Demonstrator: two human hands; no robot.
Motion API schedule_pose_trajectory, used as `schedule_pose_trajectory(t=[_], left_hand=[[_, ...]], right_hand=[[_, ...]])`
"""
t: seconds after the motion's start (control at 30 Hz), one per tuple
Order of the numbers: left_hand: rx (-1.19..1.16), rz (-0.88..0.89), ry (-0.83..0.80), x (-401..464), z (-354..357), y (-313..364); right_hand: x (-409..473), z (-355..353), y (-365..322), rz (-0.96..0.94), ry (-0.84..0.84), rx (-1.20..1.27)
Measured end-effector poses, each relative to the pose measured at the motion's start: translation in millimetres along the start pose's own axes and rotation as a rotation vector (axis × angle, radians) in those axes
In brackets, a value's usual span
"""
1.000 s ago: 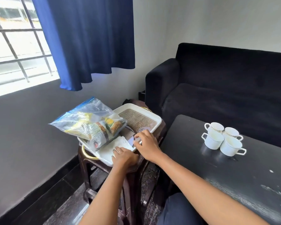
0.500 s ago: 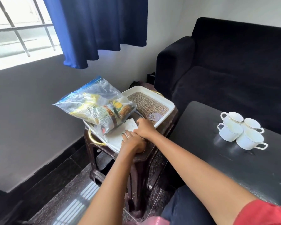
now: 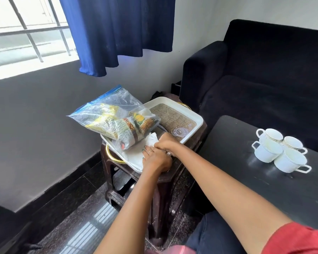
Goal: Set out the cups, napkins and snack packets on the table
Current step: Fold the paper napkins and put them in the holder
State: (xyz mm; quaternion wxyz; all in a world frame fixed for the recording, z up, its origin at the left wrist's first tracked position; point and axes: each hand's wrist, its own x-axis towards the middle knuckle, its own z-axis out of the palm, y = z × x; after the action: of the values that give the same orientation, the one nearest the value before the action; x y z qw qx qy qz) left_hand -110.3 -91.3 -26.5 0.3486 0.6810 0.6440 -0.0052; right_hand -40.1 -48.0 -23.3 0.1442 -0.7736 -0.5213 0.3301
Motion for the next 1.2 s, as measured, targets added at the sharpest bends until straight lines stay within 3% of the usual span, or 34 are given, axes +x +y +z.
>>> schedule_pose_trajectory(t=[0.27,0.47,0.57,0.7,0.8,0.9,0.97,1.07,1.2], left_hand=[[-0.093,0.129,0.056,-11.2,-5.4,10.5],[-0.213,0.245,0.267,-25.0,-13.6,25.5],[-0.391,0.241,0.439,-30.0,-15.8,30.7],[-0.703,0.159,0.473,-29.6,-13.7,39.7],[-1.017,0.098,0.241,-35.5,-15.1,49.4],[-1.306,0.086,-0.31,-49.3,-18.3,56.2],[-1.37,0.136,-0.539,-53.2,-15.9,62.2],[-1.374,0.24,-0.661,-58.6,-9.9,77.9],[-1.278,0.228,-0.738,-66.8,6.6,99.4]], right_hand=[[-8.7,-10.6,14.9,-0.043,0.169,0.346],[-24.3,-35.7,34.3,0.078,0.287,0.751],[-43.5,-56.8,45.1,0.109,0.316,0.97],[-76.4,-86.5,63.2,0.1,0.3,1.168],[-103.1,-103.4,76.9,0.068,0.296,1.285],[-127.7,-115.2,89.7,0.049,0.295,1.37],[-142.4,-121.6,100.3,0.053,0.291,1.408],[-161.0,-129.3,116.8,0.05,0.246,1.443],[-182.1,-140.6,140.7,0.019,0.224,1.405]])
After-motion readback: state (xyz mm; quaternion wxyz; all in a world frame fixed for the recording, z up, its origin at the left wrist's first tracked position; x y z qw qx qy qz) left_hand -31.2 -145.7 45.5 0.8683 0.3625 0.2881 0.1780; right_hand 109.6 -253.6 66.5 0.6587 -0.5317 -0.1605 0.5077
